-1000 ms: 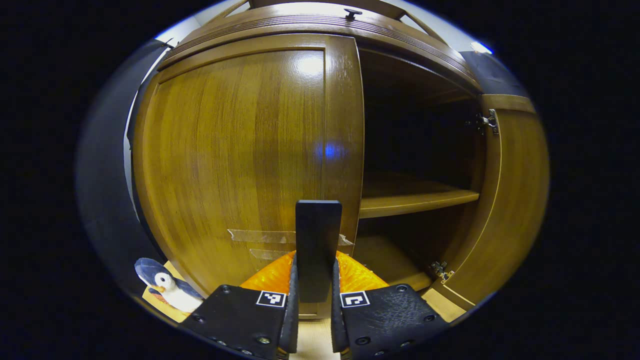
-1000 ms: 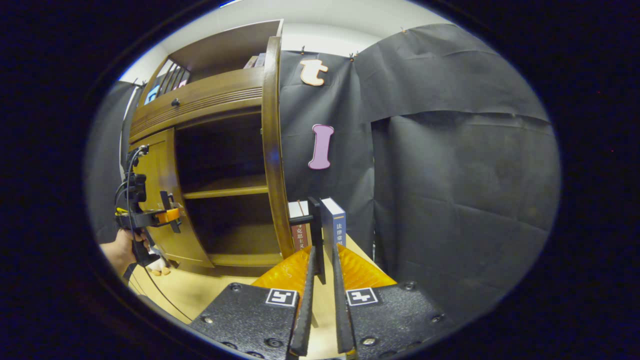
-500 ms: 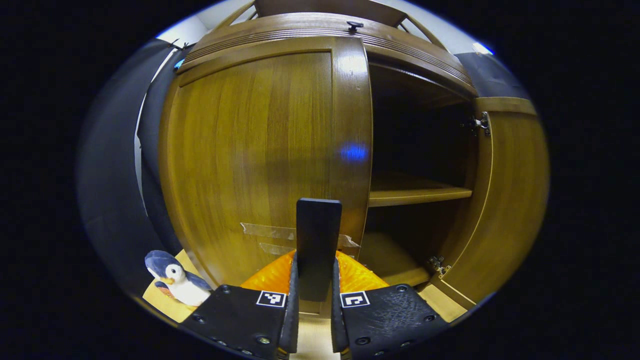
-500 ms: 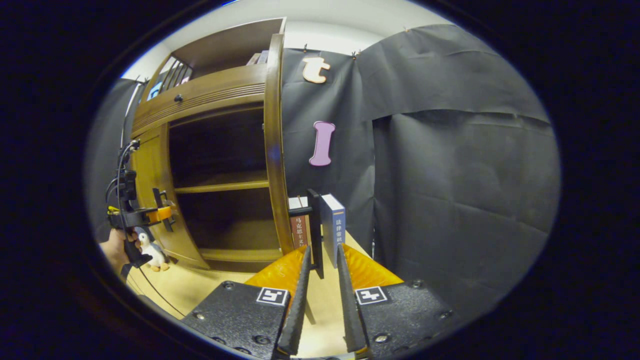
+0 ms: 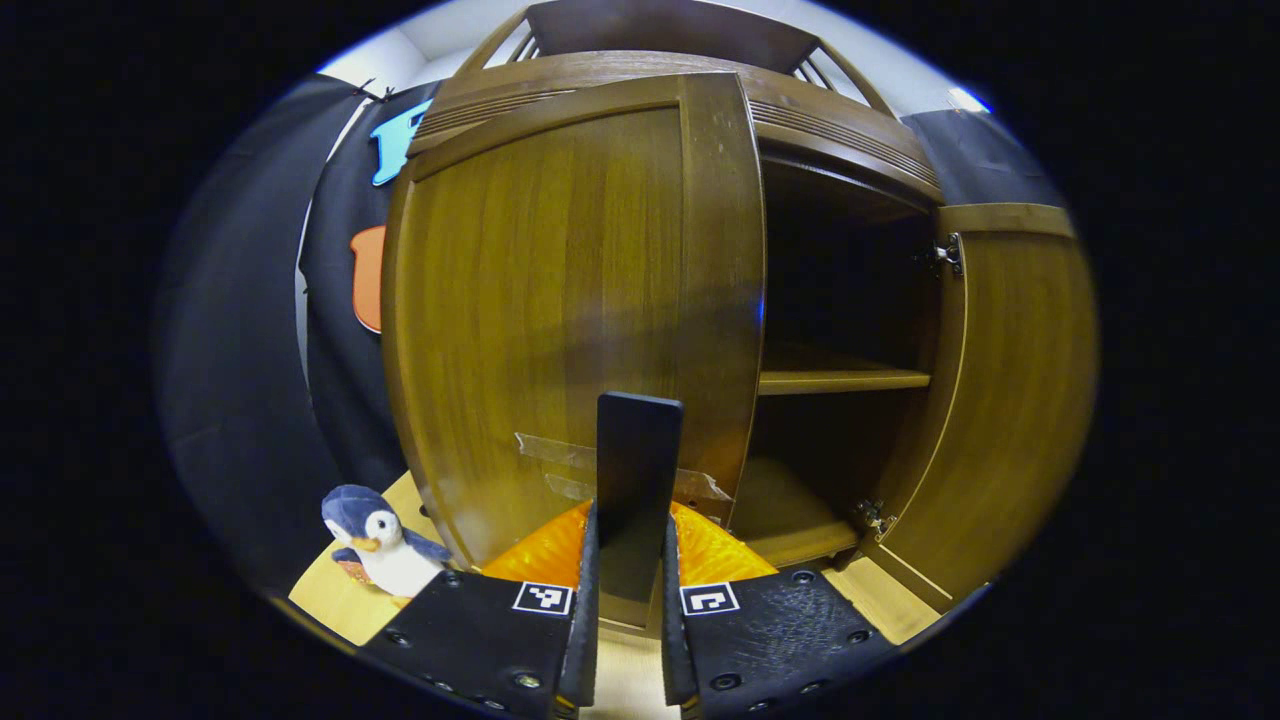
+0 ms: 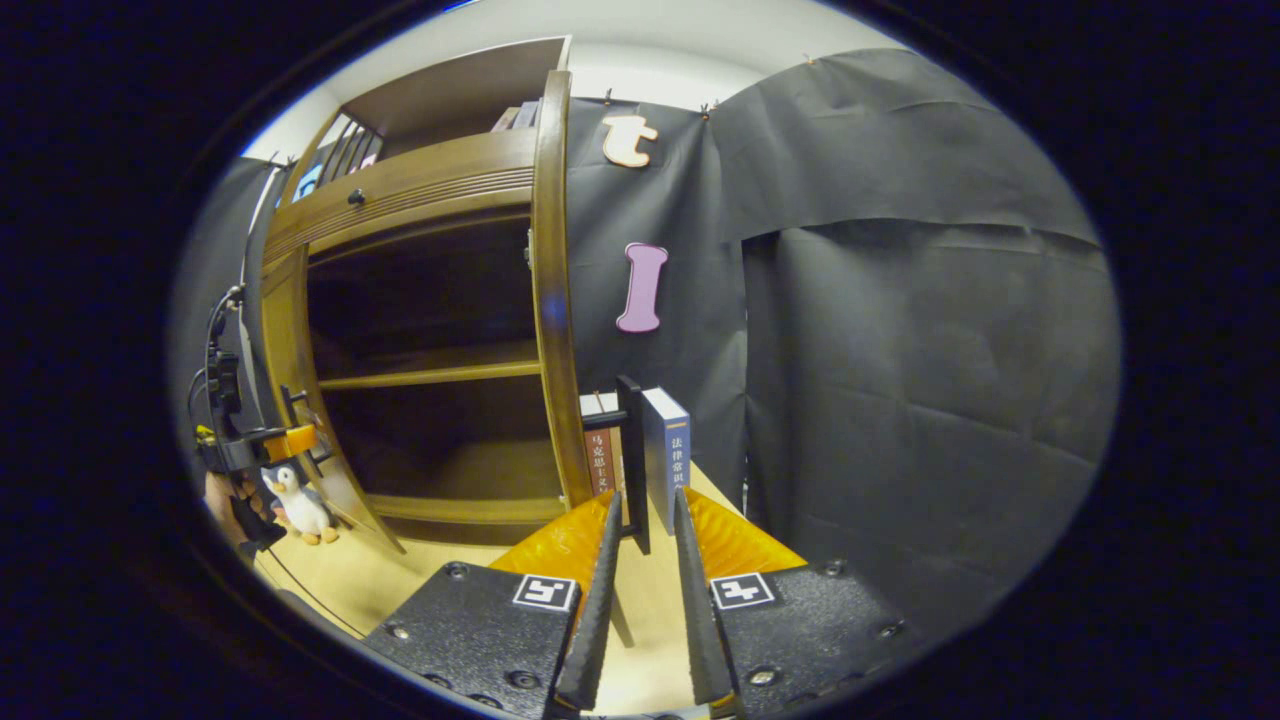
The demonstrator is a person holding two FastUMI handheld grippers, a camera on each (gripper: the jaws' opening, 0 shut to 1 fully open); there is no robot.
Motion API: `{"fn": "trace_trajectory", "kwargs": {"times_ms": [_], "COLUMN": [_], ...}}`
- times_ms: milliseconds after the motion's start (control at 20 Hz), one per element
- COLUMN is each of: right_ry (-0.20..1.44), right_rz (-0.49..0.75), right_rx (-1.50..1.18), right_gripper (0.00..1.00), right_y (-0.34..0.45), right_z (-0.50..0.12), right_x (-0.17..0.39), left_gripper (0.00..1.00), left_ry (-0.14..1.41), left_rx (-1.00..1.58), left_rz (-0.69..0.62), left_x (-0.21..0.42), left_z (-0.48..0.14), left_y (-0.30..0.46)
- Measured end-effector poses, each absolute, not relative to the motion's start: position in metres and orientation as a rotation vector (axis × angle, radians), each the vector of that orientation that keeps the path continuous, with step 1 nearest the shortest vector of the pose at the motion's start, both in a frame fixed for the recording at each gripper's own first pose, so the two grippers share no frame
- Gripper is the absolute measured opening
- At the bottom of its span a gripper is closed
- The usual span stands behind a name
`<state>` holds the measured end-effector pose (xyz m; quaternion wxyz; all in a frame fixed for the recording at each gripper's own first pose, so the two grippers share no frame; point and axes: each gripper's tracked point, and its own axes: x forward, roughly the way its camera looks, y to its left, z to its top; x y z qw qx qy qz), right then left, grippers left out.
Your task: Open the right door of the double-door shoe cabinet with the right hand, and open the left door with the left hand.
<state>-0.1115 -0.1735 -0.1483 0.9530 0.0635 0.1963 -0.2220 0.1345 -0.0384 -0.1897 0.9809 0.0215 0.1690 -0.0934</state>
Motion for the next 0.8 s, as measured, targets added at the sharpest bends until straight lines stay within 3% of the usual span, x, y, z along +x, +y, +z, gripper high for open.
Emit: {"fn": "trace_trajectory", "kwargs": {"times_ms": [150, 200, 800], "right_ry": [0.393, 0.392, 0.434], "right_rz": [-0.455, -0.454, -0.382], "right_rx": [0.147, 0.147, 0.115], "right_gripper": [0.35, 0.36, 0.35], "right_y": [-0.172, -0.17, -0.132], "right_z": [-0.149, -0.15, -0.159], "right_x": [-0.113, -0.113, -0.128], "left_gripper": [0.25, 0.17, 0.17], "left_ry": [0.341, 0.338, 0.347], "left_rx": [0.038, 0.036, 0.031], "left_rz": [-0.153, -0.148, -0.058], "left_x": [0.123, 0.123, 0.093], "left_z": [-0.187, -0.188, -0.182], "left_y": [-0.027, -0.028, 0.008]}}
